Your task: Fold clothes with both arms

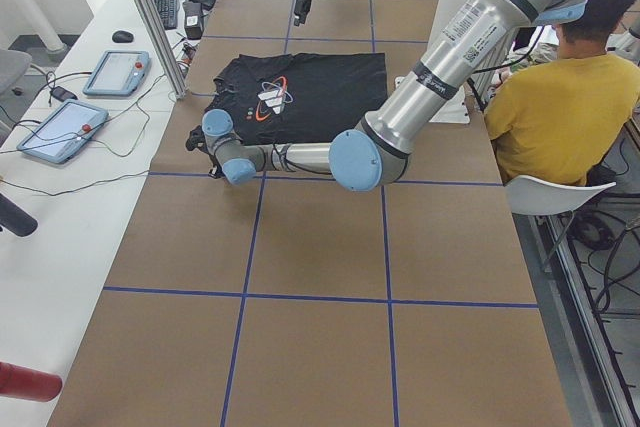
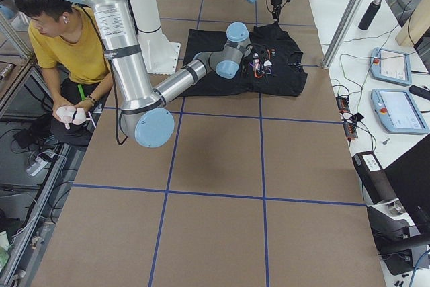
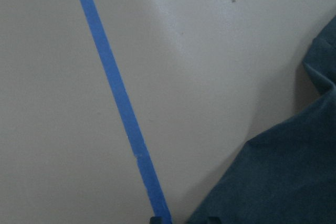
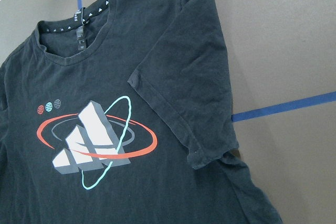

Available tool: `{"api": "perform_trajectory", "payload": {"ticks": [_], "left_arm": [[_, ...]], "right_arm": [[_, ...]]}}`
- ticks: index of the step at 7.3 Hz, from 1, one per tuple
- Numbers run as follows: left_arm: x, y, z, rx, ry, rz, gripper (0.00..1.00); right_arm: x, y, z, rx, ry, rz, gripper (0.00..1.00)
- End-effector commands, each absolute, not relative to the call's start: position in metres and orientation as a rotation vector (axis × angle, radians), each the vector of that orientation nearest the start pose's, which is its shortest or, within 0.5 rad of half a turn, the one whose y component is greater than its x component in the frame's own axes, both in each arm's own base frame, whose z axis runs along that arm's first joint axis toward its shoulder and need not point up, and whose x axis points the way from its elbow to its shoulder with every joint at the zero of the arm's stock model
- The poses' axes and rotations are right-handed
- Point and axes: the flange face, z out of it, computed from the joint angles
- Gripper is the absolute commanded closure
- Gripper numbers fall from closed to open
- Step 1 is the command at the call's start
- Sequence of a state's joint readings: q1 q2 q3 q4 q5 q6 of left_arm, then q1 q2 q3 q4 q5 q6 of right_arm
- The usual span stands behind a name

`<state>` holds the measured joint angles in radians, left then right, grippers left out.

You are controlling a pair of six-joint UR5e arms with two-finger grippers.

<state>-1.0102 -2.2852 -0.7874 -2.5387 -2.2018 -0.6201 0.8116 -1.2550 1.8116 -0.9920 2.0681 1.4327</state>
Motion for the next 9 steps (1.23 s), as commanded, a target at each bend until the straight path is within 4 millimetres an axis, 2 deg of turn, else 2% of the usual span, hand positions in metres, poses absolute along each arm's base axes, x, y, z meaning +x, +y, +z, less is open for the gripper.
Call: {"api": "perform_trajectory", "payload": {"ticks": [1, 2, 3, 4, 5, 6, 7, 8, 9], "left_arm": [[0.356, -0.717, 0.461, 0.392, 1.0, 0.177, 1.0], [0.343, -0.717, 0.418, 0.441, 1.045, 0.163, 1.0], [0.344, -0.705, 0.399, 0.431, 1.089, 0.122, 1.0], [0.373, -0.683, 0.365, 0.369, 1.17, 0.043, 1.0], [0.426, -0.65, 0.345, 0.295, 1.215, 0.032, 1.0], [0.46, -0.639, 0.316, 0.276, 1.239, -0.018, 1.0], [0.498, -0.623, 0.296, 0.276, 1.24, -0.049, 1.0], [0.501, -0.626, 0.299, 0.308, 1.221, -0.077, 1.0], [0.505, -0.633, 0.313, 0.327, 1.187, -0.106, 1.0]], "right_arm": [[-0.34, -0.484, 0.303, 0.119, -1.196, 0.309, 0.0], [-0.339, -0.483, 0.302, 0.118, -1.197, 0.307, 0.0], [-0.335, -0.48, 0.299, 0.123, -1.205, 0.304, 0.0], [-0.333, -0.479, 0.301, 0.121, -1.203, 0.306, 0.0], [-0.333, -0.477, 0.309, 0.112, -1.192, 0.307, 0.0], [-0.335, -0.479, 0.311, 0.107, -1.19, 0.307, 0.0], [-0.337, -0.48, 0.31, 0.109, -1.187, 0.307, 0.0], [-0.336, -0.481, 0.311, 0.11, -1.186, 0.31, 0.0], [-0.336, -0.481, 0.313, 0.11, -1.181, 0.313, 0.0]]}}
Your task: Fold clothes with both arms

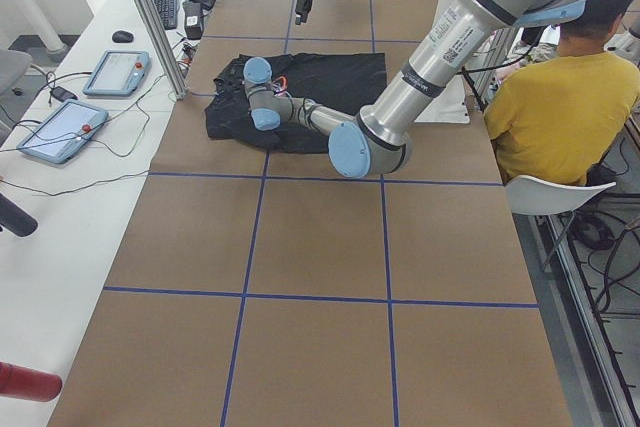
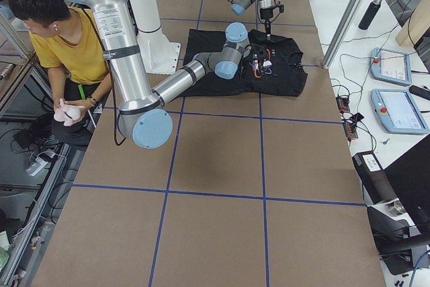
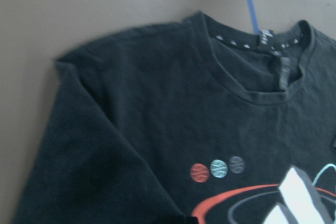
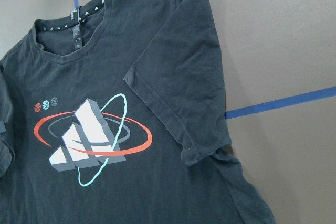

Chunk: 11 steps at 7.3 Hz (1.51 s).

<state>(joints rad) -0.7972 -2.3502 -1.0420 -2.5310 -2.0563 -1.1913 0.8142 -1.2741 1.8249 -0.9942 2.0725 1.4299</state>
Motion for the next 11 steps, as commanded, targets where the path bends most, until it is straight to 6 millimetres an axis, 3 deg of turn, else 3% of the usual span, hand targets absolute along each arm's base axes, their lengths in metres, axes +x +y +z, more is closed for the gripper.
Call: {"api": "perform_trajectory", "payload": {"ticks": [1, 2, 3, 4, 5, 6, 7, 8, 9, 10, 11], "left_arm": [[0.505, -0.636, 0.316, 0.34, 1.174, -0.118, 0.51], [0.502, -0.638, 0.314, 0.344, 1.175, -0.124, 0.06], [0.486, -0.646, 0.295, 0.363, 1.201, -0.134, 0.0], [0.474, -0.639, 0.269, 0.389, 1.242, -0.126, 0.0], [0.457, -0.619, 0.268, 0.361, 1.273, -0.136, 0.0], [0.43, -0.589, 0.281, 0.365, 1.288, -0.133, 0.0], [0.402, -0.557, 0.296, 0.374, 1.304, -0.125, 0.0], [0.38, -0.53, 0.307, 0.357, 1.322, -0.1, 0.0], [0.372, -0.518, 0.309, 0.339, 1.335, -0.08, 0.0], [0.373, -0.518, 0.312, 0.332, 1.331, -0.084, 0.0], [0.371, -0.517, 0.309, 0.336, 1.337, -0.083, 0.0]], "right_arm": [[-0.337, -0.482, 0.315, 0.11, -1.177, 0.318, 0.0], [-0.34, -0.485, 0.319, 0.112, -1.168, 0.322, 0.0], [-0.342, -0.489, 0.321, 0.132, -1.156, 0.341, 0.0], [-0.34, -0.49, 0.321, 0.15, -1.151, 0.355, 0.0], [-0.334, -0.486, 0.32, 0.146, -1.158, 0.37, 0.0], [-0.33, -0.467, 0.327, 0.078, -1.163, 0.442, 0.0], [-0.324, -0.43, 0.337, 0.021, -1.16, 0.46, 0.0], [-0.316, -0.389, 0.334, -0.021, -1.17, 0.501, 0.0], [-0.322, -0.344, 0.342, -0.092, -1.146, 0.575, 0.01], [-0.337, -0.286, 0.363, -0.054, -1.08, 0.583, 0.01], [-0.342, -0.24, 0.364, -0.038, -1.045, 0.601, 0.02]]}}
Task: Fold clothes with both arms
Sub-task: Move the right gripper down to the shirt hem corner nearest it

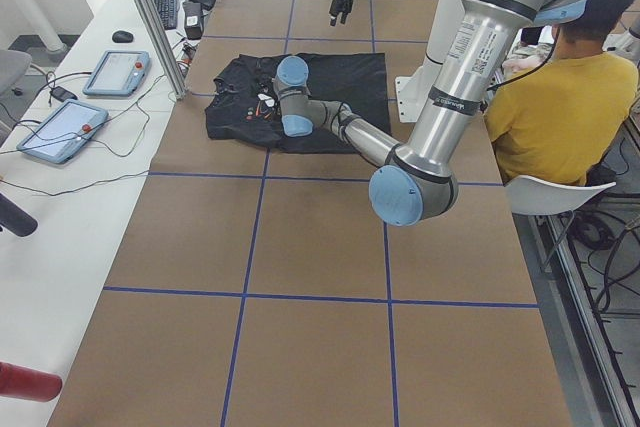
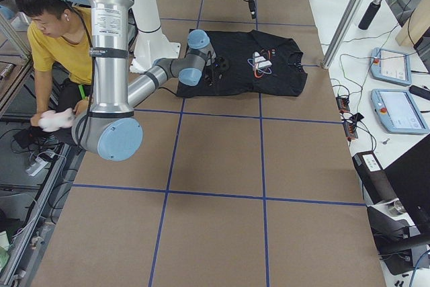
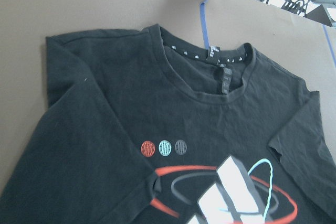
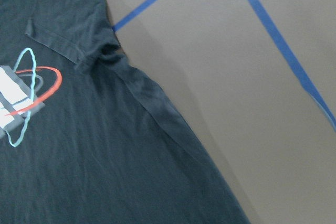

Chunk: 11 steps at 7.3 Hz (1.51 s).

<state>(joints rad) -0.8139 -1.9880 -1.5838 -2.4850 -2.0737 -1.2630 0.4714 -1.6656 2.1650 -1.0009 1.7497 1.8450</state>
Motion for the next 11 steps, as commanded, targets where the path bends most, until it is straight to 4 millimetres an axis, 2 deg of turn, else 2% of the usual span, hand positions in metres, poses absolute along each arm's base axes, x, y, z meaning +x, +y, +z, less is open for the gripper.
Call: {"api": "perform_trajectory", "payload": {"ticks": [1, 2, 3, 4, 6, 7, 8, 9, 11], "left_arm": [[0.37, -0.516, 0.311, 0.332, 1.335, -0.085, 0.0], [0.368, -0.514, 0.32, 0.327, 1.324, -0.093, 0.0], [0.368, -0.514, 0.321, 0.326, 1.323, -0.093, 0.0], [0.367, -0.515, 0.321, 0.33, 1.322, -0.097, 0.0], [0.368, -0.516, 0.323, 0.329, 1.319, -0.099, 0.0], [0.369, -0.516, 0.323, 0.328, 1.317, -0.099, 0.0], [0.369, -0.516, 0.324, 0.329, 1.316, -0.101, 0.0], [0.37, -0.517, 0.327, 0.327, 1.311, -0.103, 0.0], [0.37, -0.517, 0.328, 0.326, 1.309, -0.103, 0.0]], "right_arm": [[-0.36, -0.199, 0.371, -0.086, -1.01, 0.611, 0.02], [-0.38, -0.162, 0.377, -0.027, -1.013, 0.617, 0.03], [-0.398, -0.137, 0.394, 0.001, -0.966, 0.583, 0.03], [-0.404, -0.129, 0.398, 0.029, -0.946, 0.576, 0.03], [-0.417, -0.129, 0.4, 0.039, -0.946, 0.584, 0.03], [-0.424, -0.127, 0.413, 0.048, -0.924, 0.58, 0.03], [-0.433, -0.127, 0.414, 0.048, -0.925, 0.58, 0.03], [-0.441, -0.126, 0.407, 0.04, -0.94, 0.582, 0.07], [-0.445, -0.127, 0.406, 0.054, -0.915, 0.581, 0.17]]}}
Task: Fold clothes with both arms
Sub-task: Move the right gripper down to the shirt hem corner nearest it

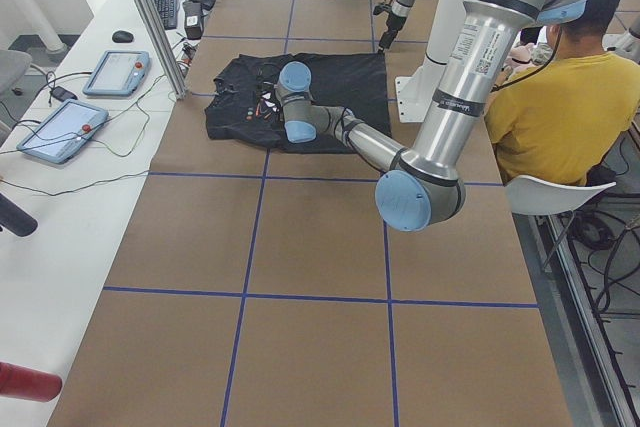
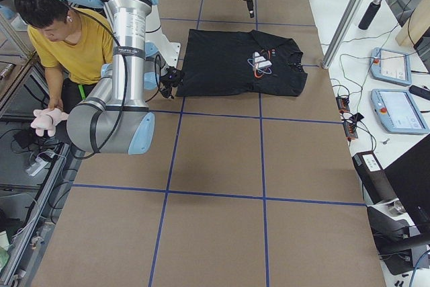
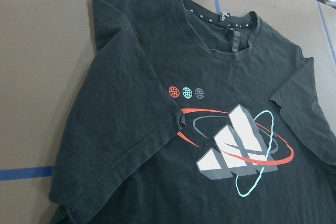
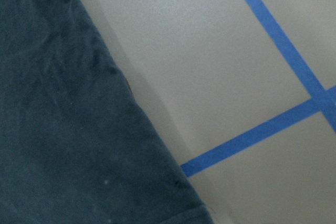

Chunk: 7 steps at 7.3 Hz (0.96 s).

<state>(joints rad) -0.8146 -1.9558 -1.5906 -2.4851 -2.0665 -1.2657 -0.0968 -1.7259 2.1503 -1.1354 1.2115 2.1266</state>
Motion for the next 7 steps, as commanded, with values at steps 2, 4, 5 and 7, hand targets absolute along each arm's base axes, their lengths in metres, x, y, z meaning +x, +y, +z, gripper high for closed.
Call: {"api": "perform_trajectory", "payload": {"ticks": [2, 4, 5, 7], "left_arm": [[0.3696, -0.5171, 0.3271, 0.327, 1.311, -0.103, 0.0], [0.3686, -0.5178, 0.3281, 0.33, 1.308, -0.107, 0.0], [0.3693, -0.5175, 0.3281, 0.33, 1.308, -0.109, 0.0], [0.3685, -0.518, 0.3281, 0.331, 1.308, -0.11, 0.0]], "right_arm": [[-0.4442, -0.1284, 0.4069, 0.061, -0.91, 0.584, 0.23], [-0.447, -0.1287, 0.4015, 0.061, -0.923, 0.589, 0.51], [-0.4468, -0.1296, 0.4015, 0.063, -0.923, 0.591, 0.72], [-0.4459, -0.1303, 0.4014, 0.064, -0.923, 0.593, 0.95]]}}
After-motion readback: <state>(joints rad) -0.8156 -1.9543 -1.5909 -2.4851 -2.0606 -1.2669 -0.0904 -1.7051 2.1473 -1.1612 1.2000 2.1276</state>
